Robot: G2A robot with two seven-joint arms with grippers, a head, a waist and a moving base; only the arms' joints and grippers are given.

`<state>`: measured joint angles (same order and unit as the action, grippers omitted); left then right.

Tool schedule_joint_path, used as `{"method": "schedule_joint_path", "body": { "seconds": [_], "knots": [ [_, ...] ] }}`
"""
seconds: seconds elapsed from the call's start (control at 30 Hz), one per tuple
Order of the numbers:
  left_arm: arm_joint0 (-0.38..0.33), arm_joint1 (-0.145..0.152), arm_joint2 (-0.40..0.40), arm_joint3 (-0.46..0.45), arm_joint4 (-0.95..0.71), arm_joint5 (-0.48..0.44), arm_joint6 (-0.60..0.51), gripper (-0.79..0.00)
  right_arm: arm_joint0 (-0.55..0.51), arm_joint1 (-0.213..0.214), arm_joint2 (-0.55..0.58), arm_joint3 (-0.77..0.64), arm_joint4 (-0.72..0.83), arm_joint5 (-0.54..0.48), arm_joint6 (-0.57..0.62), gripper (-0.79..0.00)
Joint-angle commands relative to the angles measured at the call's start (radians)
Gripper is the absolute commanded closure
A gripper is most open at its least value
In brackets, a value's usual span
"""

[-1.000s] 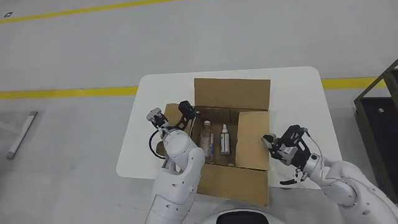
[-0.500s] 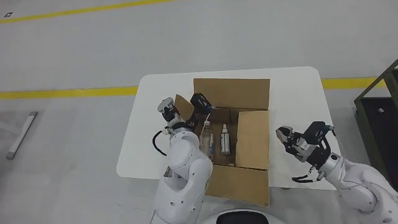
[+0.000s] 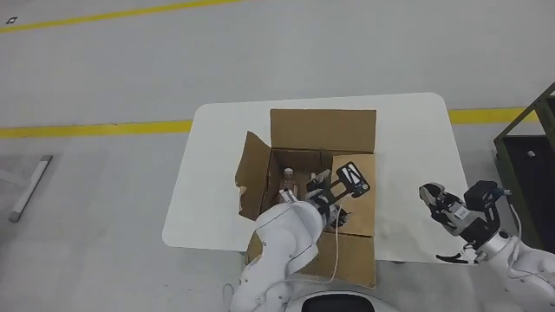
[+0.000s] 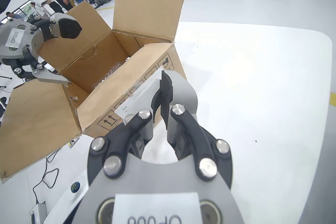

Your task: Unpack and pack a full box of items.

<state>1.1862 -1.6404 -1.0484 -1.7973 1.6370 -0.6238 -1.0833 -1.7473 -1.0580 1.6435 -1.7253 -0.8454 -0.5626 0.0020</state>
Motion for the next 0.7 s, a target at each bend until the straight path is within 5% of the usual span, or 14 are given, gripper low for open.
{"method": "schedule_joint_path", "body": {
  "seconds": [0.0, 0.27, 0.67],
  "knots": [
    [-0.014, -0.003, -0.014, 0.046, -0.136, 0.012, -0.015, -0.785, -0.007, -0.001, 0.001, 0.005, -0.003, 0.000, -0.004, 0.000],
    [-0.065, -0.001, -0.124, 0.168, -0.599, 0.063, -0.030, -0.785, -0.012, -0.003, -0.006, 0.012, -0.013, 0.002, -0.010, 0.000],
    [-0.056, 0.003, -0.127, 0.176, -0.572, 0.096, 0.008, -0.785, 0.020, -0.008, -0.071, 0.022, -0.080, -0.013, 0.016, 0.000]
  ]
}}
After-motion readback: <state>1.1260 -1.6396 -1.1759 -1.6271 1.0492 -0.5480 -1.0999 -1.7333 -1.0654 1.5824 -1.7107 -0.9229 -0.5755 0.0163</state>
